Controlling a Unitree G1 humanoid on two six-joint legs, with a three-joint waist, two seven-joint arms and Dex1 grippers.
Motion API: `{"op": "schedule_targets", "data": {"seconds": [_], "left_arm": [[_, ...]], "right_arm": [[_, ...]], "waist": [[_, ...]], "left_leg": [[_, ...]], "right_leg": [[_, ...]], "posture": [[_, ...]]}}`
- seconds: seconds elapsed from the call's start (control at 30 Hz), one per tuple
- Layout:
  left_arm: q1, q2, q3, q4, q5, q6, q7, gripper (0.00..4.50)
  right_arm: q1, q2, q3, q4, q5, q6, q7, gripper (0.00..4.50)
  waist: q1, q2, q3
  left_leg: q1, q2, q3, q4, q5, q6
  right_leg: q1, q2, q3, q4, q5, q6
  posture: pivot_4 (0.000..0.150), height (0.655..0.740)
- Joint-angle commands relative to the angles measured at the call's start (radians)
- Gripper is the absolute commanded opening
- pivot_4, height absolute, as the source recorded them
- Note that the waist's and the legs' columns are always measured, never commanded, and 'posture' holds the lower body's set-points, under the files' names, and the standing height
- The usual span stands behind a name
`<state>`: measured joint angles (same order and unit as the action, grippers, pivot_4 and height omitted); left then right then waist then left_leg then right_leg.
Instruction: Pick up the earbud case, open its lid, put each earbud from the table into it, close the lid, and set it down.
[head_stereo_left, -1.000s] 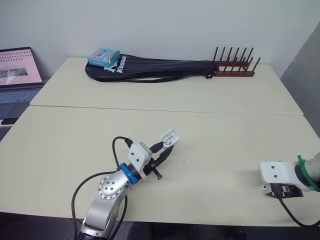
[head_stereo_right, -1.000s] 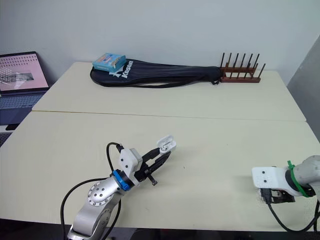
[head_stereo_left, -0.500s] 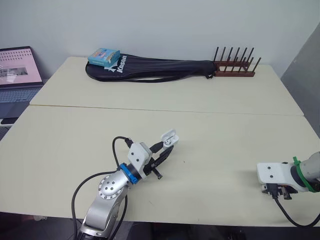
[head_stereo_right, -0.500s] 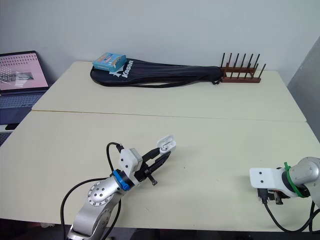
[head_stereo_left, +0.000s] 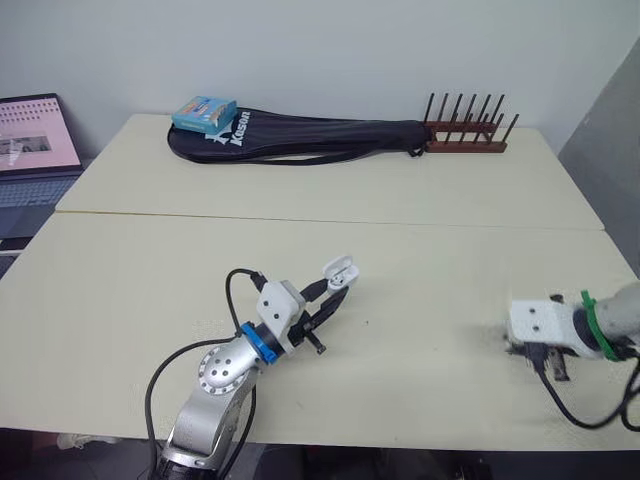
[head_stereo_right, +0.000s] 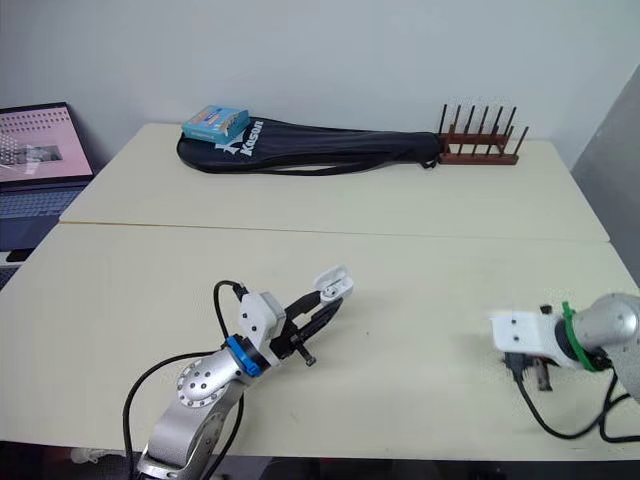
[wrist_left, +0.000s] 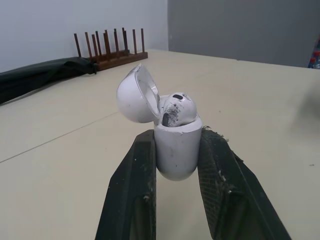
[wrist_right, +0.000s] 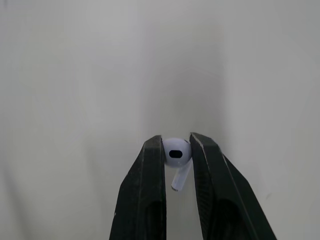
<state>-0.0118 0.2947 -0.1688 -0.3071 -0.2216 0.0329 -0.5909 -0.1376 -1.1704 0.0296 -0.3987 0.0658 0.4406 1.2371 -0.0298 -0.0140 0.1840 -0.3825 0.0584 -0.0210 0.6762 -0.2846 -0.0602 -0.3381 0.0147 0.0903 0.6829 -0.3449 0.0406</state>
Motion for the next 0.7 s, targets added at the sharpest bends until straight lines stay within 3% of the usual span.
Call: {"op": "schedule_targets", "data": {"seconds": [0.03,0.13,0.2,0.4,0.7], "left_arm": [[-0.027,-0.012,0.001,-0.011,-0.013,-0.031,-0.009,0.78],[-0.047,-0.021,0.002,0.001,-0.014,-0.035,-0.014,0.78],[-0.064,-0.030,-0.007,0.004,-0.016,-0.036,-0.018,0.78],[-0.101,-0.051,-0.023,-0.011,-0.037,-0.016,-0.029,0.78],[-0.136,-0.066,-0.020,0.002,-0.042,-0.007,-0.029,0.78]], "right_arm": [[-0.119,0.154,-0.063,-0.119,0.242,0.203,-0.051,0.37],[-0.181,0.282,-0.083,-0.168,0.353,0.296,-0.130,0.37],[-0.225,0.445,-0.082,-0.188,0.391,0.268,-0.257,0.37],[-0.268,0.739,-0.025,-0.151,0.355,0.127,-0.471,0.37],[-0.240,0.769,0.057,-0.051,0.262,-0.056,-0.480,0.37]], "waist": [[-0.001,-0.001,0.001],[0.002,-0.001,0.001],[0.004,-0.002,0.001],[0.005,-0.001,0.000],[0.002,-0.001,0.000]], "left_leg": [[0.000,0.001,0.000,0.000,0.000,0.000],[-0.003,0.001,-0.002,0.000,0.000,0.000],[-0.005,0.001,-0.002,0.000,0.000,0.000],[-0.016,0.001,-0.003,0.002,0.001,-0.001],[-0.015,0.001,-0.003,0.002,0.001,-0.001]], "right_leg": [[0.000,0.000,0.000,0.000,0.000,0.000],[-0.001,0.001,-0.003,0.000,0.000,0.000],[-0.002,0.000,-0.005,-0.001,0.000,0.000],[-0.016,-0.001,-0.004,0.007,0.001,0.001],[-0.019,0.000,-0.004,0.013,0.001,0.001]], "posture": [[0.150,0.7274],[0.150,0.7274],[0.150,0.7274],[0.150,0.7274],[0.150,0.7274]]}}
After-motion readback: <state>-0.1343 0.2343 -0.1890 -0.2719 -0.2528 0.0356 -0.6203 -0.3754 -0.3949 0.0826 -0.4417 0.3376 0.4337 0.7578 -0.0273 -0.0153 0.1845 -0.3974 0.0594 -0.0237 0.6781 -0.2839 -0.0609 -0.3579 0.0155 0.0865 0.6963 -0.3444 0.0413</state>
